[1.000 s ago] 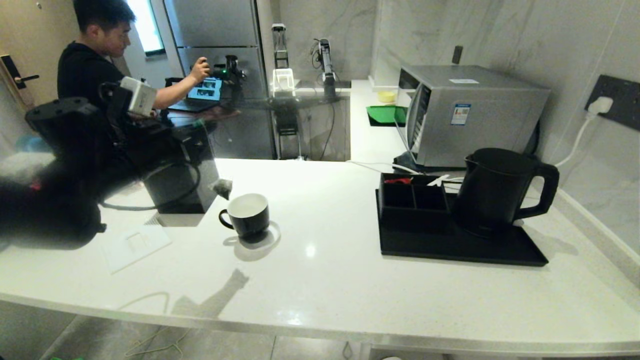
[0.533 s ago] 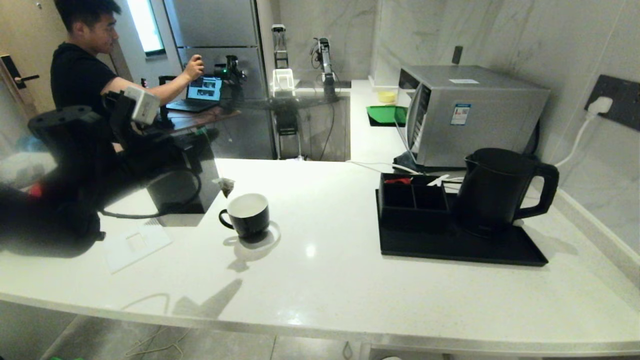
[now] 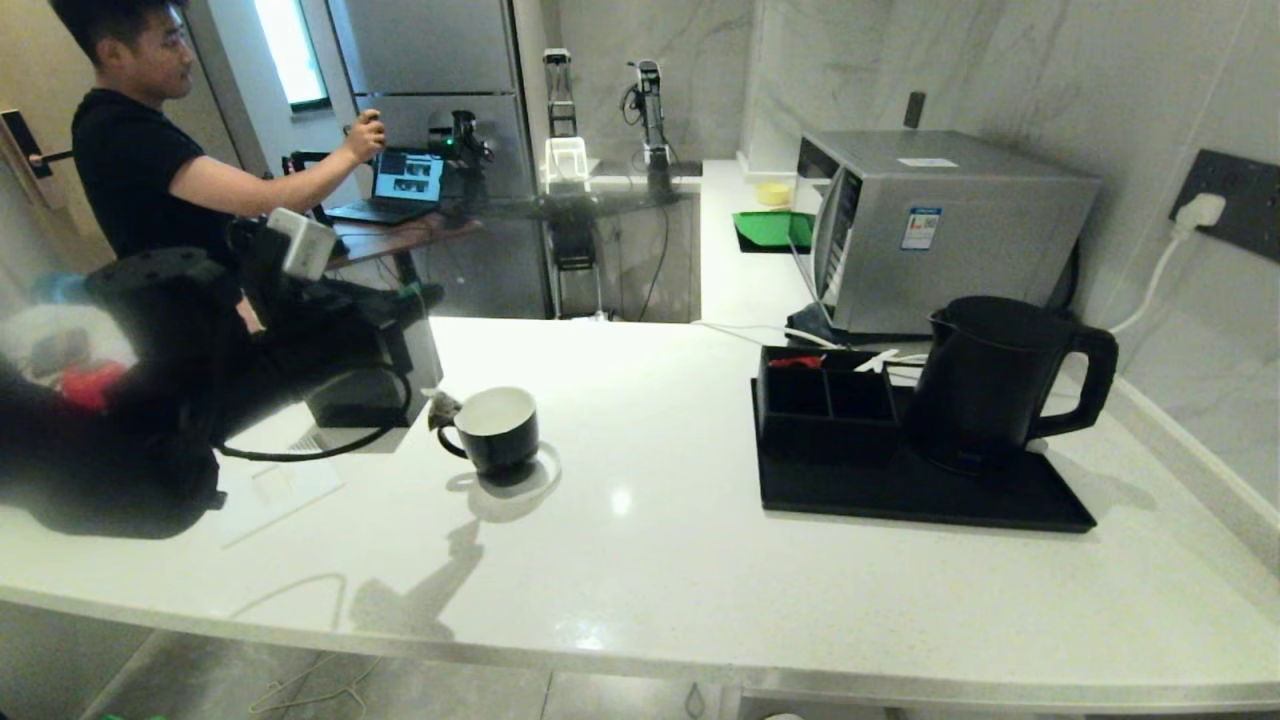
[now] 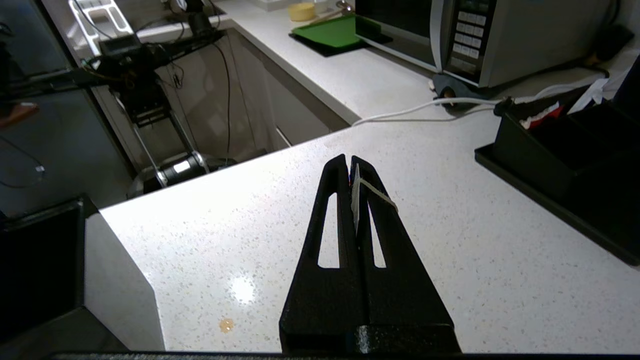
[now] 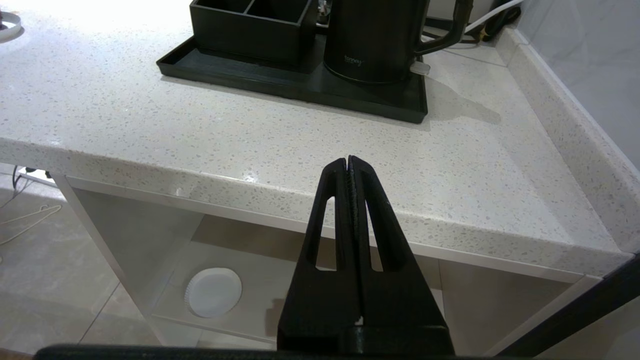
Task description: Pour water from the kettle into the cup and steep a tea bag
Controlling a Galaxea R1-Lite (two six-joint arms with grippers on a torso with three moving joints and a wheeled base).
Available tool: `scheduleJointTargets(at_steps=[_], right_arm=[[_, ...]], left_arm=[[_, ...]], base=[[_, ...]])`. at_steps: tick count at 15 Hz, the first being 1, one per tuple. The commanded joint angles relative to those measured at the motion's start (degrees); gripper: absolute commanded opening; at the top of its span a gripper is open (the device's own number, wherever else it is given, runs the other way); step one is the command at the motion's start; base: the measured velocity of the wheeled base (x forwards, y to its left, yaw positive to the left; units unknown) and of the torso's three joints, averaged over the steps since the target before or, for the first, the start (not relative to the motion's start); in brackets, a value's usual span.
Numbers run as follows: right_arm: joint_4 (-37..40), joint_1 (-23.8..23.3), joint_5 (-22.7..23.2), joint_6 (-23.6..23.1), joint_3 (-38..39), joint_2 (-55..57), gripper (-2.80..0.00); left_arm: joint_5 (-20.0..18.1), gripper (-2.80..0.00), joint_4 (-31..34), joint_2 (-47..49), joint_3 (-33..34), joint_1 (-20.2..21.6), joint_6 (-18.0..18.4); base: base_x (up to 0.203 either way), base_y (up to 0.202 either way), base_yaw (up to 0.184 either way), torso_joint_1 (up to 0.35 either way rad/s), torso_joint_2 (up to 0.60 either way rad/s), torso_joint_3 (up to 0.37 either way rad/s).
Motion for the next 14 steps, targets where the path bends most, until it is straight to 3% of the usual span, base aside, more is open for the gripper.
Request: scheduleJointTargets(at_steps=[1, 9, 14], right_arm=[[-0.02, 0.0, 0.05, -0.05, 0.0, 0.0, -2.8], [0.0, 0.01, 0.07, -0.04, 0.0, 0.0, -2.8], [-0.02, 0.05, 0.12, -0.06, 0.0, 0.0, -2.8]], left_arm=[[-0.07, -2.8, -0.4, 2.22, -0.38, -0.03, 0.04], [0.09, -2.8, -0.32, 6.97, -7.15, -0.98, -0.23], [0.0, -2.8, -0.48, 9.84, -7.92, -1.43, -0.1]], base=[[0.0, 0.0, 0.0, 0.0, 0.0, 0.0], [0.0, 0.0, 0.0, 0.0, 0.0, 0.0], [0.0, 0.0, 0.0, 0.0, 0.0, 0.0]])
